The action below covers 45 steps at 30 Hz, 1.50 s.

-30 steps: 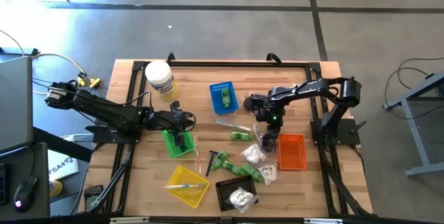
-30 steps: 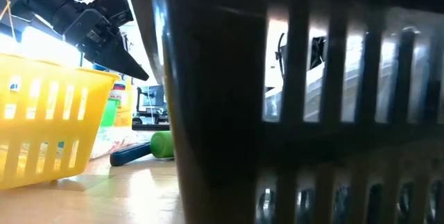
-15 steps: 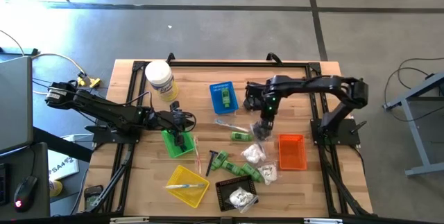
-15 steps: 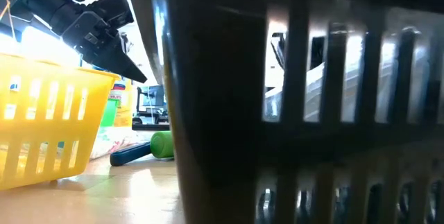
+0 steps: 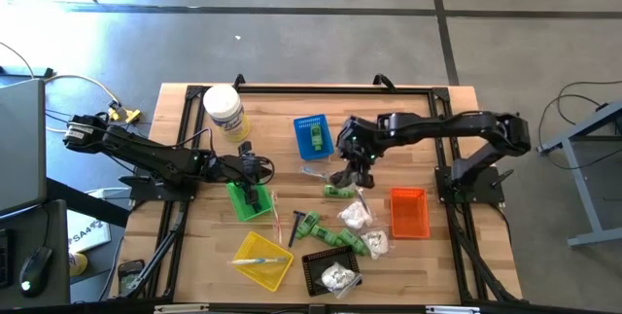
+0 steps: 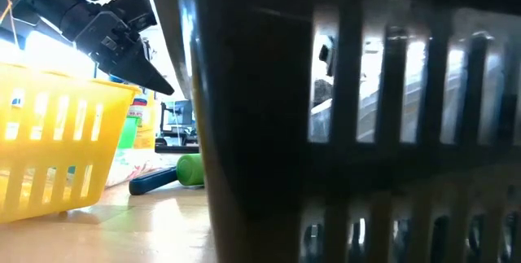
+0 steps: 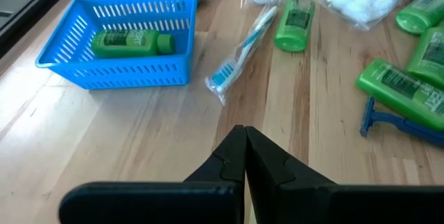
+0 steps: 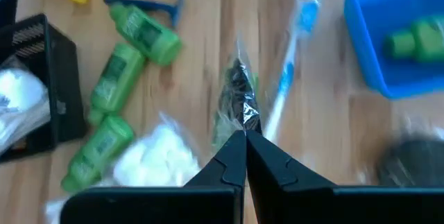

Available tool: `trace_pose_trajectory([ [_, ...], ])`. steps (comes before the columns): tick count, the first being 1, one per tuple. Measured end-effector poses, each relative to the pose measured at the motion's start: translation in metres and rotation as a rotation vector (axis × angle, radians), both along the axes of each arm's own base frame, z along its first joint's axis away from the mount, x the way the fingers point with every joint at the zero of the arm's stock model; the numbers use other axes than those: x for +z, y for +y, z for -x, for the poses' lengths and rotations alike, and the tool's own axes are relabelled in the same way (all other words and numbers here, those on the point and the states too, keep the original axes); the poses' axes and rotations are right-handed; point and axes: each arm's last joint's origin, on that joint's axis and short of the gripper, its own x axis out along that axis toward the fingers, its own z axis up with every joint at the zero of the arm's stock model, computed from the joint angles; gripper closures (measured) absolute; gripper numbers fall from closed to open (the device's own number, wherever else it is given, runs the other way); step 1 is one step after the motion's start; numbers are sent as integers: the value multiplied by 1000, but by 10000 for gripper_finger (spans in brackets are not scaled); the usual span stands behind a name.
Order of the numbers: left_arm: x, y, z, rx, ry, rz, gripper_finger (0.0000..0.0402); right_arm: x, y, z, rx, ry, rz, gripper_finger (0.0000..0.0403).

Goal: Pick & Place Travel size toiletries
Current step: Put the hair brush into the orange bin

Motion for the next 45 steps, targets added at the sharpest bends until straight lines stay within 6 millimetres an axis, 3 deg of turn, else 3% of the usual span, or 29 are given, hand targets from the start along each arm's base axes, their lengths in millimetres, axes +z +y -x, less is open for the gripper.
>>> trace_pose_trajectory([
  [9,2,0,-1,1,-18,-6,402,-3,20,-29,48,-189,31,400],
  [16,1,0,-1,5,-17,-1,402,-5,23,-32,74,-207,33,400],
  [20,1,0,-1,6,-15,3,402,15,35,-28,97,-311,67,400],
  [24,1,0,0,13,-12,21,402,52,51,-6,157,-441,73,400],
  [29,-3,0,1,12,-4,22,402,100,69,36,203,-621,71,400],
  [33,-5,0,2,11,0,22,402,119,73,71,205,-749,51,400],
  [38,-5,0,2,12,0,21,402,111,68,107,182,-880,21,400],
  [45,-5,0,2,12,-1,22,402,75,63,144,72,-888,-3,400],
])
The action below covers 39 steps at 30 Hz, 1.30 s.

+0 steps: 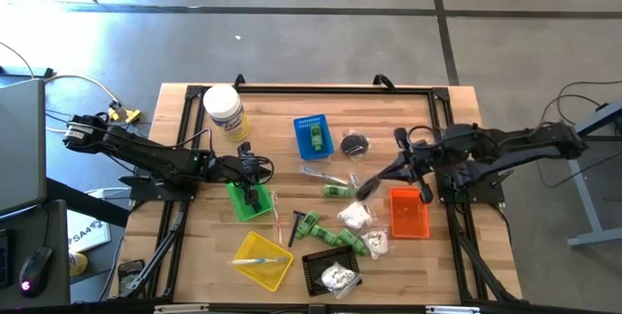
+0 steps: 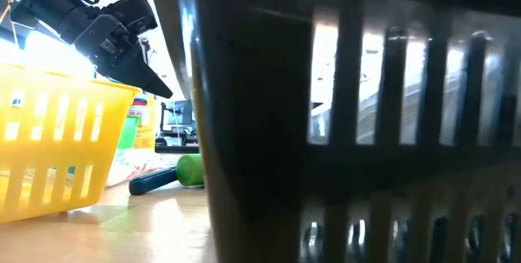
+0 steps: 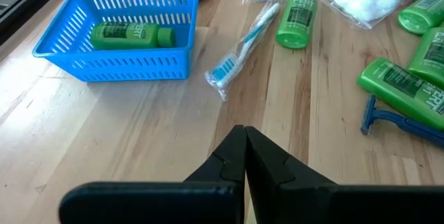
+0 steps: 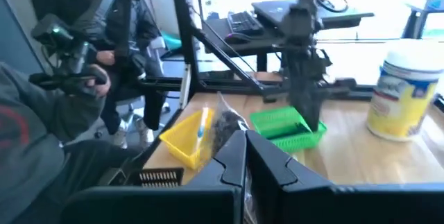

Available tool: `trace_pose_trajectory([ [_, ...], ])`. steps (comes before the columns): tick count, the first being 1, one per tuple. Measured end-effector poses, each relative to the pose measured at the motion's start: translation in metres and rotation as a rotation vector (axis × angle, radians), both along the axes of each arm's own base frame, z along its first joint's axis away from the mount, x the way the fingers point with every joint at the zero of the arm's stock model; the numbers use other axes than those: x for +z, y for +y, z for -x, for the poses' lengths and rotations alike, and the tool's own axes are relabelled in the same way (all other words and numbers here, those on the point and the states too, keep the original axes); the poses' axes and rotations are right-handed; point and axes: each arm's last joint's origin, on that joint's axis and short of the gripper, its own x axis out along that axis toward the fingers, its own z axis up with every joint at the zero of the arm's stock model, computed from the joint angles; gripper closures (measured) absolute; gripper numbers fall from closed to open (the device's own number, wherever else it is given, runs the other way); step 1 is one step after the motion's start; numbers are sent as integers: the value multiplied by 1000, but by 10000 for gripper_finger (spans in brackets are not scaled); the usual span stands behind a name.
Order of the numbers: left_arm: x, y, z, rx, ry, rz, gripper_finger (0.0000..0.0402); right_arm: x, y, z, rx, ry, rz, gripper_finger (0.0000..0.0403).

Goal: Pick & Place Travel size toiletries
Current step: Put the hair brush into the orange bin

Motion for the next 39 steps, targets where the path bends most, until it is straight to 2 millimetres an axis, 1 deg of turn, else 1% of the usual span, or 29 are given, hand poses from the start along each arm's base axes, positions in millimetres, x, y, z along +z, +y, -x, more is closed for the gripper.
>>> trace_pose_trajectory([
  [2,0,0,0,0,0,0,402,-10,0,8,-6,17,-15,400],
  [4,0,0,0,0,1,0,402,-20,-1,19,-38,72,-46,400],
  [6,0,0,0,0,2,0,402,-26,-3,31,-85,123,-82,401],
  [9,0,0,0,-1,2,0,402,-36,-5,48,-161,246,-150,401],
  [12,0,0,0,-1,4,0,402,-44,-5,57,-192,347,-220,401],
  [19,0,0,0,-1,2,0,402,-68,-8,72,-310,670,-321,401],
  [23,0,0,0,-1,2,0,402,-75,-8,76,-337,787,-346,401],
  [27,0,0,0,-1,2,0,402,-79,-7,74,-358,852,-336,401],
  [34,0,0,0,1,1,-1,402,-97,-2,58,-362,953,-293,401],
  [39,0,0,0,2,1,-3,402,-106,3,43,-324,1012,-279,401],
])
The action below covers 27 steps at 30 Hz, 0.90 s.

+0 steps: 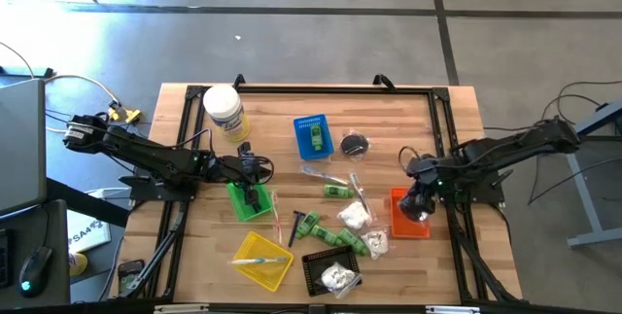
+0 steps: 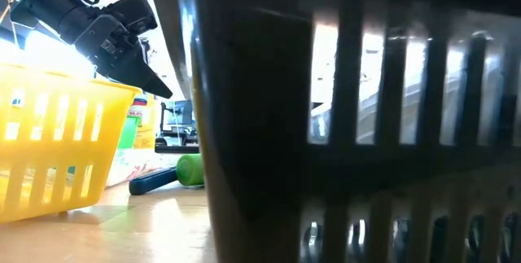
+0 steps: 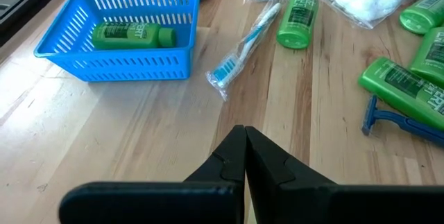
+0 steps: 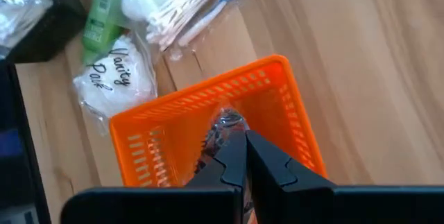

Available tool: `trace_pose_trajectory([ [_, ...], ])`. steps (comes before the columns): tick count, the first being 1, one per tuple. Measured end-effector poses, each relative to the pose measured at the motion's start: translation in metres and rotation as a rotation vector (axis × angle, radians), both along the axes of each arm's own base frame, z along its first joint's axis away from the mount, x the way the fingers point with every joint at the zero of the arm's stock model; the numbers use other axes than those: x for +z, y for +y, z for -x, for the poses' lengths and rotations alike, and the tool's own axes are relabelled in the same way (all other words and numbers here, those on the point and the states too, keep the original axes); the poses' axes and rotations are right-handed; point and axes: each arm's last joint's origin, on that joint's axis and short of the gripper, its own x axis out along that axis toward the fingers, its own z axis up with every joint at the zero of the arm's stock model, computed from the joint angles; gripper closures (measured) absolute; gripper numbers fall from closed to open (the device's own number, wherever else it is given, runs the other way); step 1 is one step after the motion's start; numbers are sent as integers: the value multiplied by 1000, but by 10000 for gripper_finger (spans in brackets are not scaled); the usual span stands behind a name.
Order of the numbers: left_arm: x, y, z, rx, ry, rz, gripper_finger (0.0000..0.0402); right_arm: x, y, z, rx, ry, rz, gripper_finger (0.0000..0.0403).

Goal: Pick & Place Travel size toiletries
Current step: Put the hair brush into the orange bin

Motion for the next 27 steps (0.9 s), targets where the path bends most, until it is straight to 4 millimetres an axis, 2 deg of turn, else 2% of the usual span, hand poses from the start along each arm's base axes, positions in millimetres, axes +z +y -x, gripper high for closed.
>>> trace_pose_trajectory([
  [10,0,0,0,-1,3,-8,402,-15,6,-18,74,115,-9,401],
  [17,-1,0,0,-1,9,-9,402,-20,8,-25,110,114,31,395],
  [20,-1,0,0,-1,9,-9,402,-20,8,-27,133,100,35,372],
  [27,-1,0,0,-9,13,-24,402,-20,9,-27,156,96,9,283],
])
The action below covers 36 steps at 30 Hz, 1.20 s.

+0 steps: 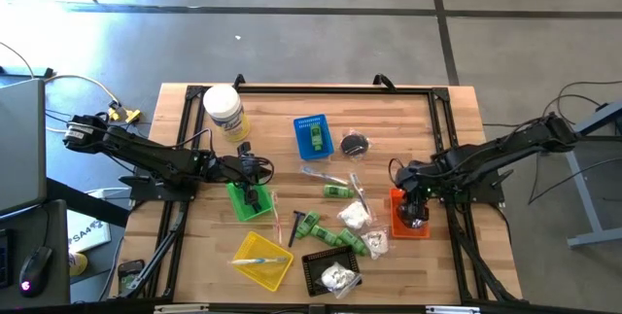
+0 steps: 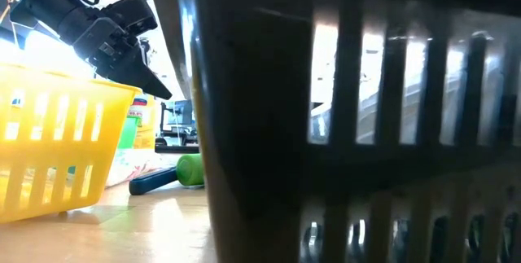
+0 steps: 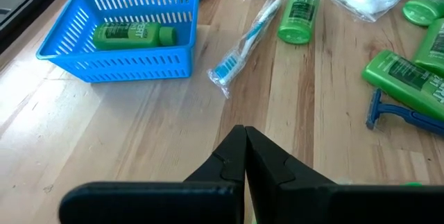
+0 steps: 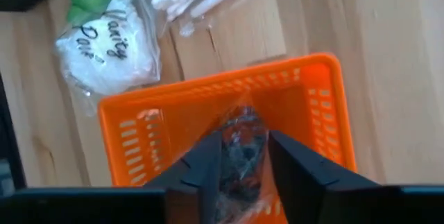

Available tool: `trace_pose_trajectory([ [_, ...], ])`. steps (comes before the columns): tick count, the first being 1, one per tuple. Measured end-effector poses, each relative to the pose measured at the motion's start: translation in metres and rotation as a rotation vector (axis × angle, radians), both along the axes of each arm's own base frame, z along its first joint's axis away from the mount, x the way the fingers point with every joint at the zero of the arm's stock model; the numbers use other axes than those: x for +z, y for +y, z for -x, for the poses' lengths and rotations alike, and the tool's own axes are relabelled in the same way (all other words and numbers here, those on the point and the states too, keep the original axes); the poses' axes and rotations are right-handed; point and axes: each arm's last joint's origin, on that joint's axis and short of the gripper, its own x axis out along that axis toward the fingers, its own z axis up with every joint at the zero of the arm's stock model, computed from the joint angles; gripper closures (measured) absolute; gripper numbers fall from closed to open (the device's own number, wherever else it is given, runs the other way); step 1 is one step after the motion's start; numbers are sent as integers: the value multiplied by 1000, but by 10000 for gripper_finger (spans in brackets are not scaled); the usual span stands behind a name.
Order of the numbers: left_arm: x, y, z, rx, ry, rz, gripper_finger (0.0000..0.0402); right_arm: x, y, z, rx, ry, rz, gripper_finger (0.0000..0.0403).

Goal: Pick & Place Travel size toiletries
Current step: Put the hair brush into the orange bin, then put the shampoo bottle into the blue bin

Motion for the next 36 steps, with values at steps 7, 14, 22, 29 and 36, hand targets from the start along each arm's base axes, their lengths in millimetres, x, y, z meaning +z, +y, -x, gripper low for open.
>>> trace_pose_trajectory([
  [7,0,0,0,0,-1,0,402,4,0,1,21,-16,-22,256],
  [14,0,0,0,0,-3,0,402,28,1,-3,66,-161,-22,275],
  [22,0,0,0,0,-2,0,402,54,1,-12,166,-485,94,359],
  [29,0,0,0,-13,0,-22,402,75,0,-33,363,-828,104,399],
  [36,0,0,0,-13,0,-22,402,60,-26,-45,383,-1049,136,400],
])
